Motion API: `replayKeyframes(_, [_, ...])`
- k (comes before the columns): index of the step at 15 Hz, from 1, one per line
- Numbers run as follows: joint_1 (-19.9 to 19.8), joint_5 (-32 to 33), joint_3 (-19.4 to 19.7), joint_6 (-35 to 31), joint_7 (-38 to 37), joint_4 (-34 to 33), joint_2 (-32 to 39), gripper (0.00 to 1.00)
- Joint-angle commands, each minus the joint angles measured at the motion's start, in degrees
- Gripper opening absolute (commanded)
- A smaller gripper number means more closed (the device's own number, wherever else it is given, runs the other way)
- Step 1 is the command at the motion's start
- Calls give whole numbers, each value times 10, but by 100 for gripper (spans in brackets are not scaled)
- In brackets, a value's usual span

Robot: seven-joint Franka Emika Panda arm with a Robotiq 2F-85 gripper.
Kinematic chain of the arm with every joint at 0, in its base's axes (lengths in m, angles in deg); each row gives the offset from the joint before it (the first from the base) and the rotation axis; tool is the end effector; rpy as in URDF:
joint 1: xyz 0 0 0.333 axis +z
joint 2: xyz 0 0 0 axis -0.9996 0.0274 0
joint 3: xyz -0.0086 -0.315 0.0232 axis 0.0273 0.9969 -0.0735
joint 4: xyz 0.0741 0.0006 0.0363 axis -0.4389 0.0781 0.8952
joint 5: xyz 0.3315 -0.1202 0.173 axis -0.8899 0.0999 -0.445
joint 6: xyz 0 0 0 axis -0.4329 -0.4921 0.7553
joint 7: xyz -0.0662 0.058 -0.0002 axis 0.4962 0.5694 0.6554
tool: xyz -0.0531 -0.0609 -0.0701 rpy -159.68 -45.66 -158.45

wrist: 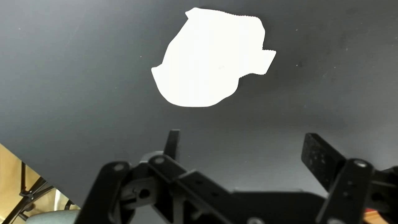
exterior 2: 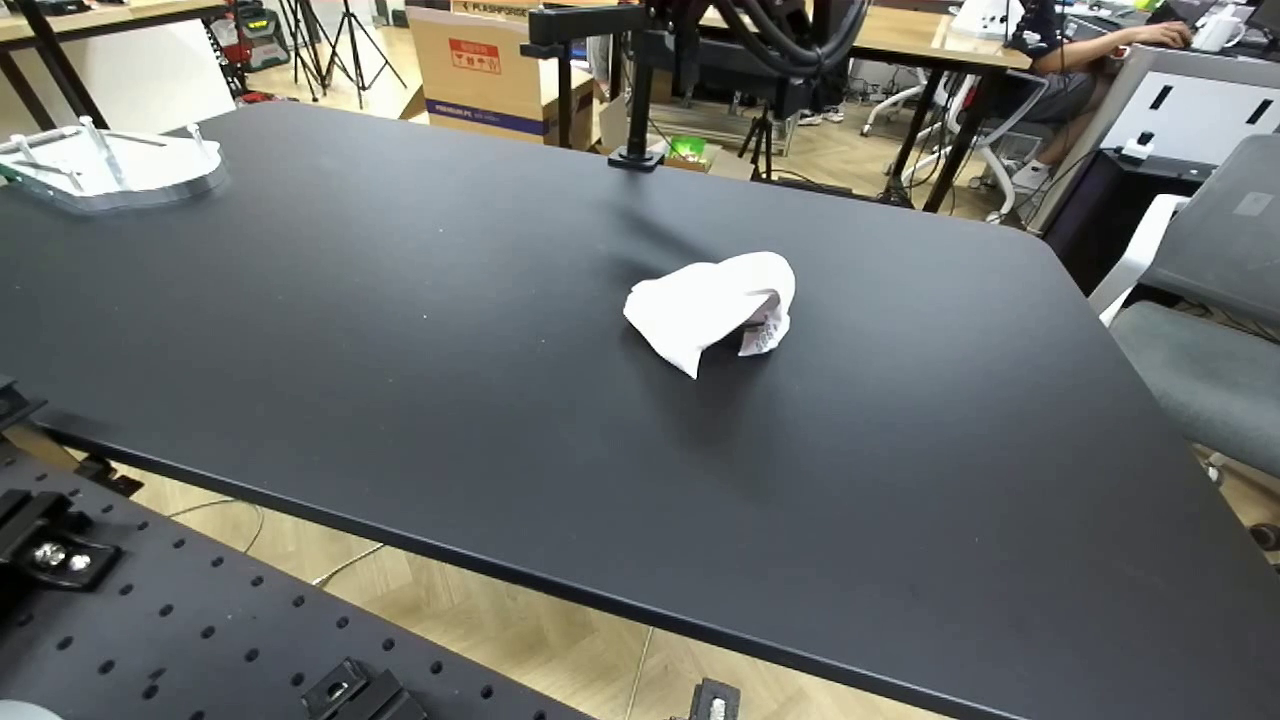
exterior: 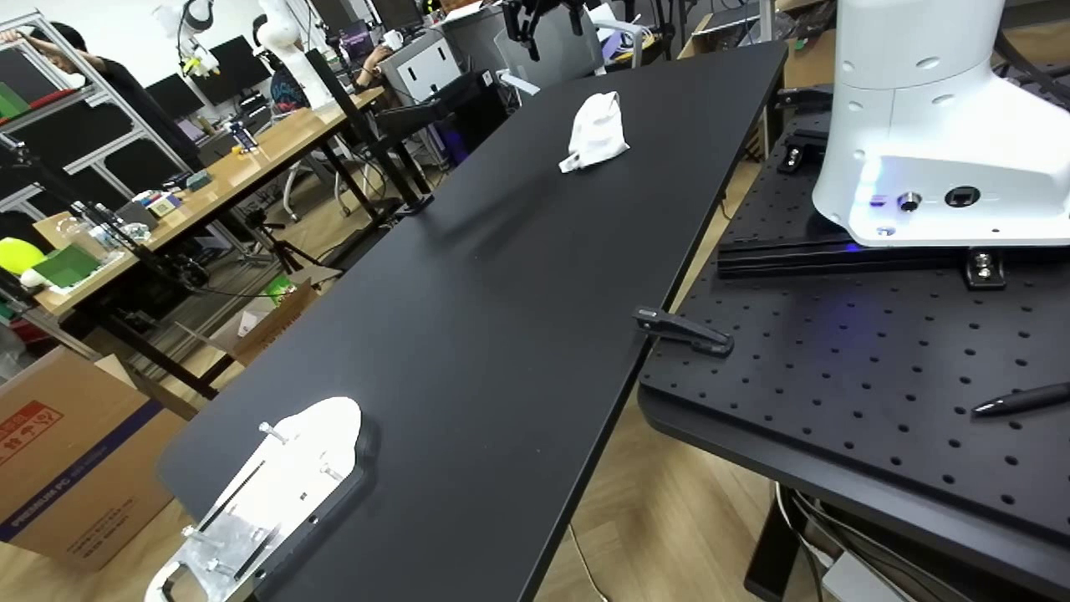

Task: Hang the white cloth on the black frame

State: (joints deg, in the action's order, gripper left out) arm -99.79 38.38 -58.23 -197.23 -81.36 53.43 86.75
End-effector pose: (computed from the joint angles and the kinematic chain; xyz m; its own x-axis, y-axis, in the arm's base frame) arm 0.4911 -0.1483 0.3293 0.8985 -0.3880 0.2052 -0.3994 -0.9166 0.0159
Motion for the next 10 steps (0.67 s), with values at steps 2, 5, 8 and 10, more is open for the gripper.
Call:
replayKeyframes(2, [6,17,25,14,-45,-45,66,100])
replayKeyframes(5, [7,7,44,6,-40,-70,123,100])
replayKeyframes(8, [4,-21,51,5,-18,-107,186,100])
replayKeyframes(10, [4,-35,52,11,-13,-130,219,100])
